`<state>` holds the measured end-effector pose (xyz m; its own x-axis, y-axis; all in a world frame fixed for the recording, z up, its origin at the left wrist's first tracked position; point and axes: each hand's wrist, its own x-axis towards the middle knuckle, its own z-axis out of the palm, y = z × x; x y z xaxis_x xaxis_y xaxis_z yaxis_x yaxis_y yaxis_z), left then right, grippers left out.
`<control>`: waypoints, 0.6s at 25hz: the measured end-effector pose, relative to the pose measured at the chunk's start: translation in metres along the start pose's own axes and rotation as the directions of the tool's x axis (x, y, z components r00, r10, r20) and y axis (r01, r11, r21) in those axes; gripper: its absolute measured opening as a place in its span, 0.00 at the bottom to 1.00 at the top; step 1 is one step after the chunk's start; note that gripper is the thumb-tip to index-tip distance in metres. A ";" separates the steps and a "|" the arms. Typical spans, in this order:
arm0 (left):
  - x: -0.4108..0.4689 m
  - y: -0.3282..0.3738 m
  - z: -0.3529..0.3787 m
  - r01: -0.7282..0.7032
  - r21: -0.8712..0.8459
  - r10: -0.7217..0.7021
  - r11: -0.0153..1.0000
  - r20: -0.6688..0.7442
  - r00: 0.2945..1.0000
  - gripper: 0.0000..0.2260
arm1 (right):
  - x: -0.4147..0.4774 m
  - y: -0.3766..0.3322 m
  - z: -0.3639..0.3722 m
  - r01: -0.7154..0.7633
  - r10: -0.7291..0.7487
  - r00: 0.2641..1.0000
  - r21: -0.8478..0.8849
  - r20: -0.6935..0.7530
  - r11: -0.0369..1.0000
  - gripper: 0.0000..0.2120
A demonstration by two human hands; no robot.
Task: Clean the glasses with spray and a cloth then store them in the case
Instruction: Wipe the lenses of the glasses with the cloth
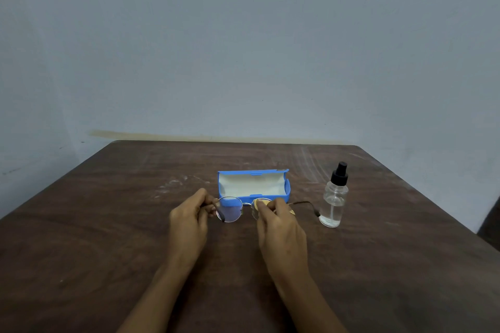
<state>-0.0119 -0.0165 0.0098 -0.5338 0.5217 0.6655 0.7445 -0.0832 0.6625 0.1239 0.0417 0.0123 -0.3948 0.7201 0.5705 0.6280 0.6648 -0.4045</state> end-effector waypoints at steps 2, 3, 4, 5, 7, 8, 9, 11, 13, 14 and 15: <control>0.002 -0.004 0.001 0.040 0.023 -0.039 0.999 -0.048 0.998 0.09 | -0.002 -0.002 -0.001 0.052 -0.051 0.998 0.024 -0.022 0.998 0.09; 0.003 -0.006 0.001 0.054 0.022 -0.053 0.998 -0.069 0.996 0.08 | -0.003 -0.003 -0.002 0.071 -0.069 0.997 0.035 -0.040 0.997 0.09; 0.003 -0.007 0.001 0.064 0.019 -0.063 0.998 -0.082 0.995 0.08 | -0.004 -0.004 -0.003 0.081 -0.079 0.996 0.044 -0.051 0.996 0.09; 0.004 -0.008 0.001 0.074 0.017 -0.072 0.997 -0.088 0.993 0.08 | -0.005 -0.004 -0.004 0.088 -0.086 0.995 0.046 -0.055 0.995 0.09; 0.003 -0.010 0.002 0.092 0.006 -0.091 0.996 -0.092 0.992 0.08 | -0.005 -0.003 -0.004 0.093 -0.091 0.994 0.029 -0.057 0.995 0.08; 0.004 -0.010 0.002 0.099 0.002 -0.098 0.995 -0.098 0.990 0.09 | -0.005 -0.002 -0.003 0.074 -0.073 0.996 0.019 -0.042 0.997 0.07; 0.004 -0.011 0.001 0.102 0.000 -0.101 0.995 -0.101 0.990 0.10 | -0.004 -0.001 -0.002 0.042 -0.042 0.999 0.010 -0.020 0.999 0.07; 0.004 -0.010 0.001 0.091 -0.005 -0.091 0.996 -0.073 0.993 0.09 | -0.002 0.001 0.001 -0.032 0.032 0.999 0.003 0.042 0.999 0.11; 0.003 -0.007 0.000 0.052 0.000 -0.052 0.999 -0.020 0.998 0.11 | 0.000 0.004 0.002 -0.093 0.097 0.993 -0.054 0.068 0.994 0.12; 0.002 -0.005 0.000 0.029 -0.002 -0.029 1.000 0.002 1.000 0.15 | 0.001 0.005 0.002 -0.116 0.123 0.989 -0.093 0.077 0.989 0.13; 0.001 -0.002 0.000 0.011 -0.011 -0.011 1.000 0.018 1.000 0.18 | 0.001 0.006 0.001 -0.132 0.142 0.987 -0.120 0.078 0.984 0.13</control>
<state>-0.0144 -0.0155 0.0089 -0.5344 0.5379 0.6520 0.7340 -0.0872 0.6735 0.1266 0.0472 0.0098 -0.3532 0.8204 0.4497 0.7505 0.5355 -0.3874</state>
